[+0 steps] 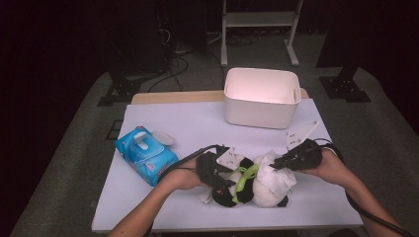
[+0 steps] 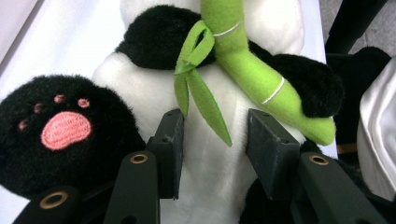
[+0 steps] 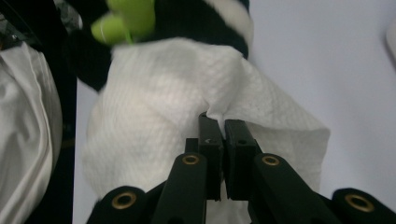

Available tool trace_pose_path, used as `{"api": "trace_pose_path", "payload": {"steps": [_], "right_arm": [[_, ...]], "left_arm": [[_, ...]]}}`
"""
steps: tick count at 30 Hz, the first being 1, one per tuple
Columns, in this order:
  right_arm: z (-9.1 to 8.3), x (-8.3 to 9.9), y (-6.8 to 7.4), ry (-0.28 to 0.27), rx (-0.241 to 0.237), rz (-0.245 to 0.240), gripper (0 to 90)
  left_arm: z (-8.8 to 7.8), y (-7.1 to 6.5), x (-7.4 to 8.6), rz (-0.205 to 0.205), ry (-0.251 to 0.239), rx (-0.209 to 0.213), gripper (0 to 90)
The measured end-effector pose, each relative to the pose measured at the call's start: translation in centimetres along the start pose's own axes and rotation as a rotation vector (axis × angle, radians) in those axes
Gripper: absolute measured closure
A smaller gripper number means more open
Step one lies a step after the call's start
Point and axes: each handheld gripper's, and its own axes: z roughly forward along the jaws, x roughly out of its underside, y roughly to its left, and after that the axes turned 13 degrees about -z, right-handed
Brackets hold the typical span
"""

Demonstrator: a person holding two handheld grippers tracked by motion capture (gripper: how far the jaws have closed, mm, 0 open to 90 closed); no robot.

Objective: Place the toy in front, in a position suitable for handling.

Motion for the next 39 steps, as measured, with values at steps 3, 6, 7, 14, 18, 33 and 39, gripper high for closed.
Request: {"api": "trace_pose_path", "payload": {"steps": [3, 6, 7, 14, 18, 33, 39], "right_arm": [[-0.3, 1.8, 0.2, -0.02, 0.002, 0.043, 86.4], [-0.6, 2.9, 0.5, -0.017, 0.008, 0.069, 86.3], [-0.7, 3.0, 0.4, -0.013, 0.009, 0.062, 86.3], [-0.2, -0.1, 0.1, -0.014, -0.005, -0.014, 86.4], [0.7, -2.4, -0.5, -0.023, -0.021, -0.049, 86.3], [0.0, 1.7, -0.6, -0.029, 0.017, 0.041, 86.4], [-0.3, 5.2, 0.3, -0.043, 0.033, 0.119, 86.3]], "left_arm": [[0.0, 0.1, -0.1, 0.001, 0.005, -0.001, 56.7], [0.1, 0.1, -0.3, -0.001, 0.01, 0.001, 56.7], [0.1, 0.1, -0.4, 0.004, 0.018, -0.001, 56.6], [0.1, -0.1, -0.5, 0.018, 0.038, -0.008, 56.6], [0.1, -0.2, -0.5, 0.022, 0.039, -0.012, 56.6], [0.2, -0.1, -0.8, 0.019, 0.056, -0.012, 56.6], [0.3, -0.2, -1.0, 0.019, 0.066, -0.014, 56.6]]}}
